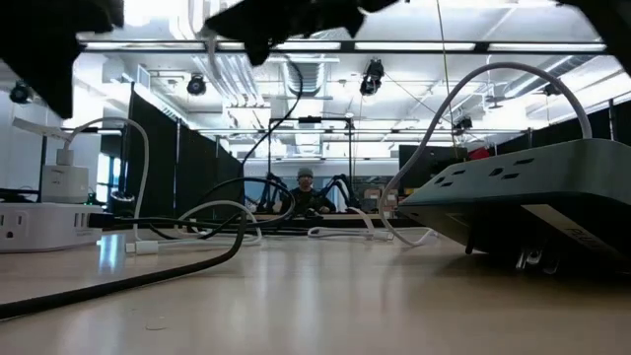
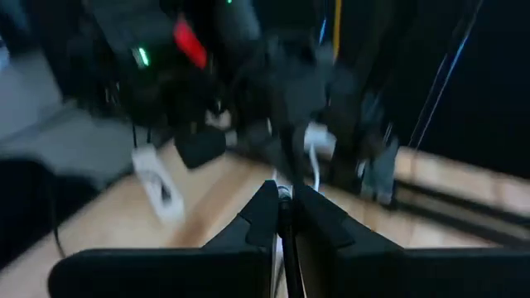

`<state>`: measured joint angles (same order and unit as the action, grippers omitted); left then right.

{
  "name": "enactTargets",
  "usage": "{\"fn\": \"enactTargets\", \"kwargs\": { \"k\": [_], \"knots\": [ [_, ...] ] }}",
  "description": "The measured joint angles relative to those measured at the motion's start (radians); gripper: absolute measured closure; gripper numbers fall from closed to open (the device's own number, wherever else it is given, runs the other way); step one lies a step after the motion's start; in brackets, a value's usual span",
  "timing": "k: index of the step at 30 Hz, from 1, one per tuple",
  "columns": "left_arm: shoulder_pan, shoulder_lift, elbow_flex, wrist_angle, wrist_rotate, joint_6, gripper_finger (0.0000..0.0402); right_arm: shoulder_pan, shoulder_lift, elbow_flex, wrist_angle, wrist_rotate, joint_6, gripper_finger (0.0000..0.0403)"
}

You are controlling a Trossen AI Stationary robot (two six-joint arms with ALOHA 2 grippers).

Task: Insert USB
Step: Insert the black charger cable into the top white outlet extension

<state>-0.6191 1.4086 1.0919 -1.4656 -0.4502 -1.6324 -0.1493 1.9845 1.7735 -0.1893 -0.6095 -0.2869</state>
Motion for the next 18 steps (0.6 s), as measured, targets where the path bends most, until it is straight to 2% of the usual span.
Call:
{"fn": "enactTargets", "kwargs": {
  "k": [5,9,11,14,18],
  "knots": [
    [-0.029,0.000,0.055,0.004,-0.222,0.014,0.0402,0.000,-0.173,-0.380,0.520,0.007,0.195,0.0389],
    [-0.035,0.000,0.107,0.043,-0.461,0.088,0.0402,0.022,-0.201,-0.566,0.880,0.017,0.309,0.0389],
    [-0.034,0.000,0.125,0.083,-0.543,0.152,0.0401,0.038,-0.201,-0.604,0.953,0.060,0.331,0.0389],
    [-0.034,0.000,0.137,0.138,-0.628,0.226,0.0393,0.059,-0.201,-0.617,0.948,0.120,0.293,0.0389],
    [-0.031,0.000,0.134,0.165,-0.667,0.244,0.0356,0.077,-0.201,-0.617,0.951,0.140,0.234,0.0389]
  ]
}}
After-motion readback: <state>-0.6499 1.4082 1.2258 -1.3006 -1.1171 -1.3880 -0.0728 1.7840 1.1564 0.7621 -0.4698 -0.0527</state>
